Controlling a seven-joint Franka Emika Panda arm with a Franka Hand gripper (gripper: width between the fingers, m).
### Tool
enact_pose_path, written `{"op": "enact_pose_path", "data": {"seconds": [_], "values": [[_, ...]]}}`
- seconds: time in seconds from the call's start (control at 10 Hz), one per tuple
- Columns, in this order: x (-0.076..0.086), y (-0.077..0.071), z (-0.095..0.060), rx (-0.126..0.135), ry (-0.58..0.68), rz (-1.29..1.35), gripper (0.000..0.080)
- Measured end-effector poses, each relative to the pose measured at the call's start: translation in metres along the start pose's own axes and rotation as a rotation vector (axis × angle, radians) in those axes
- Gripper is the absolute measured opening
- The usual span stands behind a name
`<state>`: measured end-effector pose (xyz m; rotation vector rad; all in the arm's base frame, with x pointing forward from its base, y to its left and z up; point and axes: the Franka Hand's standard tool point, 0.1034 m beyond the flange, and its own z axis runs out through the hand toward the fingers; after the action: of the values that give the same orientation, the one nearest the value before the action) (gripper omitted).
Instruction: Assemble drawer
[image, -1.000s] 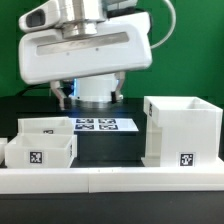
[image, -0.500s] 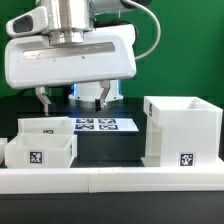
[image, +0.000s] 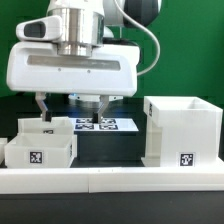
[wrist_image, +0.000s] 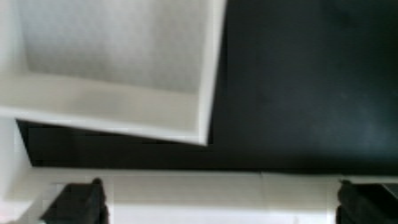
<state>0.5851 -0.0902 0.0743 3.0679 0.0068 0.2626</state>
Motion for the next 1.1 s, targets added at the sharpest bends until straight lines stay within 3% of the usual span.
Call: {"op": "enact_pose_path", "data": {"seconds": [0.1,0.4,0.5,0.6,0.7,0.9,1.1], "values": [[-0.004,0.008,0.006,-0.002,0.008,0.02,0.0649],[-0.004,0.007,0.006,0.0,0.004,0.02,0.0649],[-0.003,0.014,0.004,0.02,-0.017,0.062,0.0649],[-0.008,0.018,0.009,0.018,-0.025,0.072,0.0649],[-0.014,0.017,0.015,0.02,-0.042,0.073,0.0649],[-0.026,0.01,0.017,0.061,-0.129,0.102,0.0649],[-0.027,0.01,0.018,0.062,-0.133,0.107,0.0649]]}}
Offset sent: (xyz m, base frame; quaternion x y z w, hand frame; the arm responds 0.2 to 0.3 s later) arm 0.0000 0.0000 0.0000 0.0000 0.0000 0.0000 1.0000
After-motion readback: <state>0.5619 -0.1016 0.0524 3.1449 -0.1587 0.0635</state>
